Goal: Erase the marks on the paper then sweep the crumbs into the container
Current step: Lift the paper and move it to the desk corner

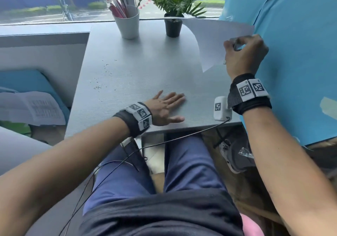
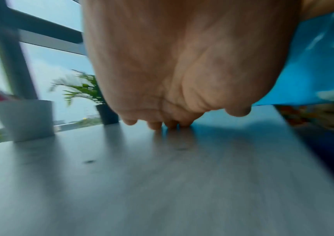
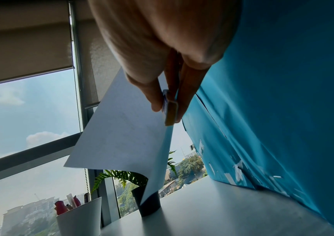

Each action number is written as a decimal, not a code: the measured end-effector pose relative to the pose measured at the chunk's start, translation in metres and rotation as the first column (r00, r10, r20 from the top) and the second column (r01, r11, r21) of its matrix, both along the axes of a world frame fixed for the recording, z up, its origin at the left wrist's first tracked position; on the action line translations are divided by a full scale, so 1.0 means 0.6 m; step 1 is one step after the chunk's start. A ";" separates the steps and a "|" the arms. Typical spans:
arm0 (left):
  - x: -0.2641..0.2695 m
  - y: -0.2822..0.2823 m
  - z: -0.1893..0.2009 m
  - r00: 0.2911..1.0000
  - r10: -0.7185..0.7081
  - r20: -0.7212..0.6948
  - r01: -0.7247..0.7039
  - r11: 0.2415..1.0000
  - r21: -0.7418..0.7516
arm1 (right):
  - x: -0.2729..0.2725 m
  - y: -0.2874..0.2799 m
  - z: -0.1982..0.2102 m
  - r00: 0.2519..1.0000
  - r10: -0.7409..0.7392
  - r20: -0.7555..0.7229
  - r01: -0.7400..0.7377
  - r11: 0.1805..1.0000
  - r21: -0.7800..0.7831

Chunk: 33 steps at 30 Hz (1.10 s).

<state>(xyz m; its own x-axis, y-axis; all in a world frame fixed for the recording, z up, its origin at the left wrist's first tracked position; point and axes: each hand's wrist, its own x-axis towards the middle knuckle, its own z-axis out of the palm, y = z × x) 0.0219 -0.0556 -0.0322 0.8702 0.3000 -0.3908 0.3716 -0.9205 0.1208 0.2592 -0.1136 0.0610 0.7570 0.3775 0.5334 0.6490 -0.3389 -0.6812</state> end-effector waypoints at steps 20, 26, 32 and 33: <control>-0.085 0.085 0.020 0.982 0.138 -0.130 -0.125 0.987 0.104 | 0.018 0.014 0.006 0.998 -0.029 -0.051 0.027 0.999 -0.047; -0.157 0.090 0.042 0.990 0.140 -0.033 -0.131 0.973 0.192 | -0.009 0.033 0.010 0.997 -0.009 -0.082 0.006 0.999 -0.043; -0.208 0.015 0.007 0.944 -0.331 0.005 0.331 0.944 0.005 | -0.018 0.016 0.015 0.992 -0.022 -0.121 0.013 0.997 -0.073; -0.212 0.036 0.007 0.966 -0.260 -0.006 0.260 0.965 0.033 | -0.020 0.011 0.012 0.991 -0.018 -0.129 0.006 0.996 -0.093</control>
<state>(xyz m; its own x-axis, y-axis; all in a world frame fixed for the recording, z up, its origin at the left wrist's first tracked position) -0.1050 -0.0337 -0.0281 0.9194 0.0765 -0.3859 0.1193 -0.9889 0.0882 0.2471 -0.1068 0.0683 0.8223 0.4111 0.3935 0.5526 -0.4117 -0.7247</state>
